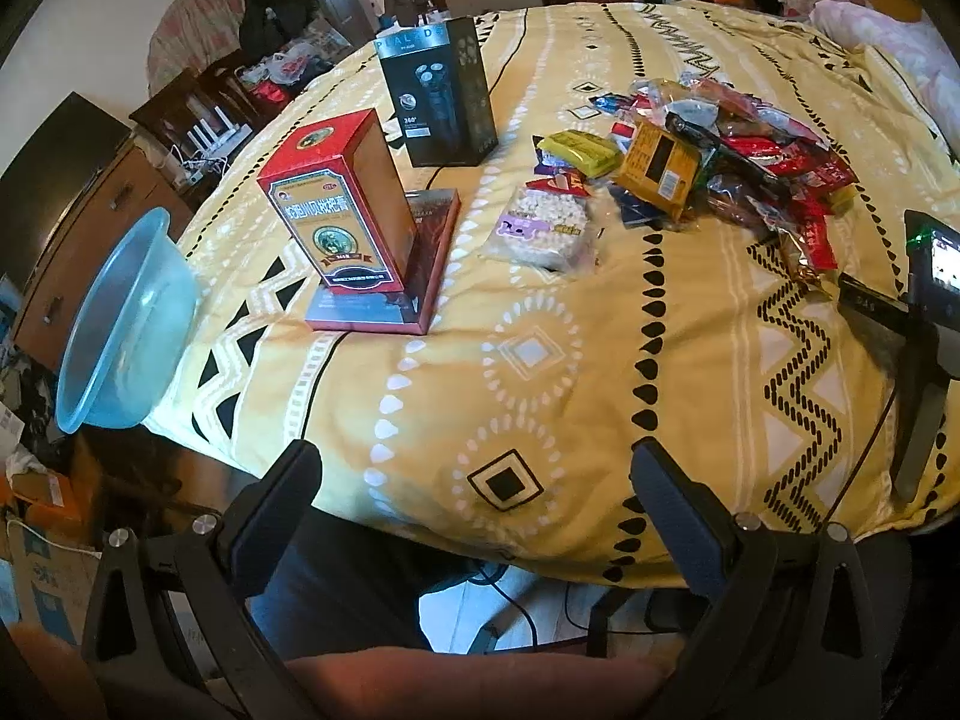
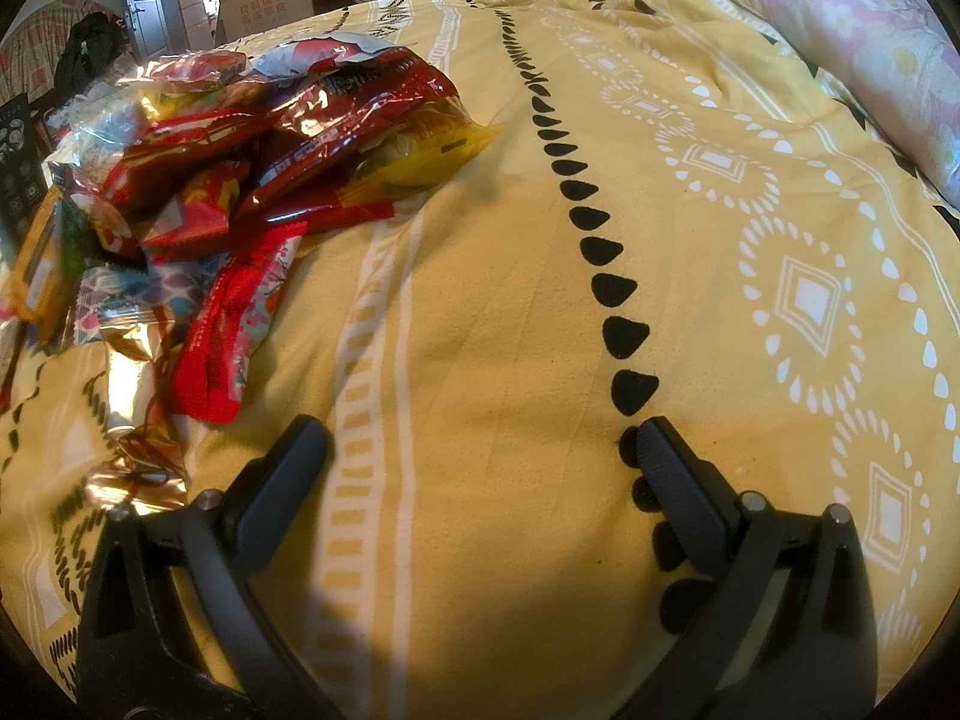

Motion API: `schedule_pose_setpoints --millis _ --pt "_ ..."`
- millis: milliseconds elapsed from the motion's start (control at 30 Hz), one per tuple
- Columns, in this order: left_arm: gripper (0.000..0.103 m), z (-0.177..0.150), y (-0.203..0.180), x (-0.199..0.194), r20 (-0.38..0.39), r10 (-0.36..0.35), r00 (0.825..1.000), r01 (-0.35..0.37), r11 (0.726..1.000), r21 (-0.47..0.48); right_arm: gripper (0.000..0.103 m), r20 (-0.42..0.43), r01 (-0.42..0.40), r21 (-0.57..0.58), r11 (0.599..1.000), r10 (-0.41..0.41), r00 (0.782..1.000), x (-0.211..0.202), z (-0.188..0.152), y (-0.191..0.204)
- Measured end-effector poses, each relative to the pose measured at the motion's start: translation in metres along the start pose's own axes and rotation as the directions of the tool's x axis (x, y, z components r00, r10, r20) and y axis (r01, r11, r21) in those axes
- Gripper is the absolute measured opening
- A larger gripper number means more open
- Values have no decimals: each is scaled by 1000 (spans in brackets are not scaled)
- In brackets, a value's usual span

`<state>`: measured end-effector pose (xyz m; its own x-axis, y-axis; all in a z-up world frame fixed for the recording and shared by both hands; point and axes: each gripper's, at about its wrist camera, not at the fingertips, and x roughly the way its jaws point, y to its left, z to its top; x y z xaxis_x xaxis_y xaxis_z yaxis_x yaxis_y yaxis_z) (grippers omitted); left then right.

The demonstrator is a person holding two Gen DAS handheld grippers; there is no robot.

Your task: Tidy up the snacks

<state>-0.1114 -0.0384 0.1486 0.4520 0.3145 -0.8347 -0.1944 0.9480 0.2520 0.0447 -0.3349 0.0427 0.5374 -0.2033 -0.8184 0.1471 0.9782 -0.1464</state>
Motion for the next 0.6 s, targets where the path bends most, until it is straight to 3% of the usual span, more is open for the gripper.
schedule_pose_setpoints --millis 600 --pt "103 0 0 0 -4 2 1000 -2 1000 1 103 0 0 0 1000 0 1000 0 0 0"
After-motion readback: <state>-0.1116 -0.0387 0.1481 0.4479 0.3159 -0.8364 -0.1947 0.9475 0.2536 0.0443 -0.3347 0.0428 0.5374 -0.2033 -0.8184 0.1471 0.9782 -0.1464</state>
